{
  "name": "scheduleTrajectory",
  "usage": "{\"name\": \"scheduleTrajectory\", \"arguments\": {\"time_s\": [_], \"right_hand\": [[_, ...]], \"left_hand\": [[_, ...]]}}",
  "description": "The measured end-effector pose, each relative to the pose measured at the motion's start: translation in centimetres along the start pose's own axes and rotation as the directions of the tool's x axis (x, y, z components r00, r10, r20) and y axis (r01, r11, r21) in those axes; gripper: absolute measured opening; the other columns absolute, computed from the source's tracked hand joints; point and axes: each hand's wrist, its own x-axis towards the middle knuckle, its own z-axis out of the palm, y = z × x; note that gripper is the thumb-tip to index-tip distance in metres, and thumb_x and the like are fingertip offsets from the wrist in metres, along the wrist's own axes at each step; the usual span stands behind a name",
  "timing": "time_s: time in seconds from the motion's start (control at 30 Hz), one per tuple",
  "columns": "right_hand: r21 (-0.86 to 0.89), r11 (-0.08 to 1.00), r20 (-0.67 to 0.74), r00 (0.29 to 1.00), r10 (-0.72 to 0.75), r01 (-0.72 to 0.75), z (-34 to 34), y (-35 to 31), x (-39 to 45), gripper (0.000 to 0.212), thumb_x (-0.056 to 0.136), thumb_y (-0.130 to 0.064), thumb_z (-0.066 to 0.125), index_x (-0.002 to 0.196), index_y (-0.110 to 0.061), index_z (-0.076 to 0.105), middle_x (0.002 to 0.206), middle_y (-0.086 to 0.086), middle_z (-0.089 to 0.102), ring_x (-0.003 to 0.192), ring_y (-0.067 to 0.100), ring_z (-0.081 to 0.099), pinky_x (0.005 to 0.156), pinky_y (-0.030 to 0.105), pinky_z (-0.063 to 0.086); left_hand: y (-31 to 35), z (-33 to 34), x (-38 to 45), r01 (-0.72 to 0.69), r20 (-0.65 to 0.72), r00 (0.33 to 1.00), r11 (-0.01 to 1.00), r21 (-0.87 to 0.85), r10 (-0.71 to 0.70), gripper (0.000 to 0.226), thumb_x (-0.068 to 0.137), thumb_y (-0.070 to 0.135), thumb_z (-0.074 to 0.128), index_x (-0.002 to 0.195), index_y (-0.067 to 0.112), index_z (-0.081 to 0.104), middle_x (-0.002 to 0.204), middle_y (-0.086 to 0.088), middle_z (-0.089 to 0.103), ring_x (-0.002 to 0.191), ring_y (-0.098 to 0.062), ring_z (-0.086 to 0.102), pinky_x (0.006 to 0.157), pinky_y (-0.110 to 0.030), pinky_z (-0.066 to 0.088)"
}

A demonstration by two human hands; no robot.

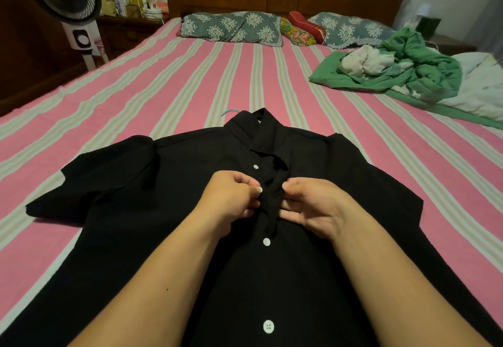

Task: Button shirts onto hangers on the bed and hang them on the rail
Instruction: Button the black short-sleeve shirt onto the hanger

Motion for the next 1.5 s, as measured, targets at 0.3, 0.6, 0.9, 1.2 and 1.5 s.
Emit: {"name": "scheduleTrajectory", "arguments": {"time_s": [0.3, 0.6, 0.9, 1.2, 1.5], "right_hand": [[0.035, 0.999, -0.042, 0.999, -0.006, 0.008, 0.3, 0.2, -0.1, 0.019, 0.100, 0.001, 0.053, 0.091, -0.009, 0.067, 0.079, 0.006, 0.074, 0.083, 0.023, 0.071, 0.090, 0.049, 0.057], [-0.049, 0.999, 0.055, 0.998, 0.011, -0.009, 0.1, 0.1, 0.1, 0.029, 0.092, 0.013, 0.052, 0.097, -0.005, 0.074, 0.097, 0.009, 0.074, 0.095, 0.022, 0.070, 0.094, 0.035, 0.055], [-0.440, 0.875, -0.214, 0.924, -0.318, 0.200, 2.1, 1.9, 1.2, 0.015, 0.084, -0.008, 0.072, 0.093, -0.018, 0.068, 0.088, 0.004, 0.071, 0.070, 0.016, 0.063, 0.062, 0.030, 0.051], [-0.344, 0.915, -0.179, 0.943, -0.282, 0.209, 2.1, 1.4, 0.1, 0.010, 0.086, -0.001, 0.071, 0.089, -0.011, 0.072, 0.073, 0.002, 0.067, 0.052, 0.005, 0.061, 0.049, 0.022, 0.049], [-0.201, 0.962, -0.137, 0.967, -0.215, 0.185, 1.7, 1.2, 0.3, 0.013, 0.093, 0.000, 0.064, 0.096, -0.007, 0.074, 0.088, 0.012, 0.077, 0.080, 0.020, 0.076, 0.063, 0.031, 0.060]], "left_hand": [[0.1, -0.2, 0.0, 0.009, 0.029, 1.000, 1.000, 0.010, -0.009, 0.012, 0.091, 0.004, 0.069, 0.082, 0.011, 0.070, 0.076, -0.006, 0.070, 0.068, -0.015, 0.067, 0.079, -0.040, 0.061], [0.1, -0.2, -0.1, 0.007, 0.029, 1.000, 1.000, 0.013, -0.007, 0.012, 0.092, 0.004, 0.068, 0.083, 0.012, 0.070, 0.075, -0.005, 0.070, 0.068, -0.015, 0.067, 0.080, -0.039, 0.060], [0.0, -0.2, -0.2, -0.010, 0.024, 1.000, 1.000, 0.012, 0.010, 0.010, 0.091, 0.006, 0.071, 0.083, 0.012, 0.073, 0.072, -0.004, 0.070, 0.068, -0.013, 0.067, 0.071, -0.033, 0.057], [-0.2, -0.2, 0.3, 0.002, 0.015, 1.000, 1.000, -0.017, -0.002, 0.011, 0.090, 0.004, 0.071, 0.081, 0.011, 0.074, 0.073, -0.005, 0.070, 0.068, -0.014, 0.066, 0.069, -0.031, 0.057], [-0.2, -0.1, 0.2, -0.013, -0.007, 1.000, 1.000, -0.011, 0.013, 0.011, 0.089, 0.003, 0.072, 0.081, 0.010, 0.074, 0.071, -0.006, 0.070, 0.064, -0.014, 0.064, 0.072, -0.034, 0.059]]}}
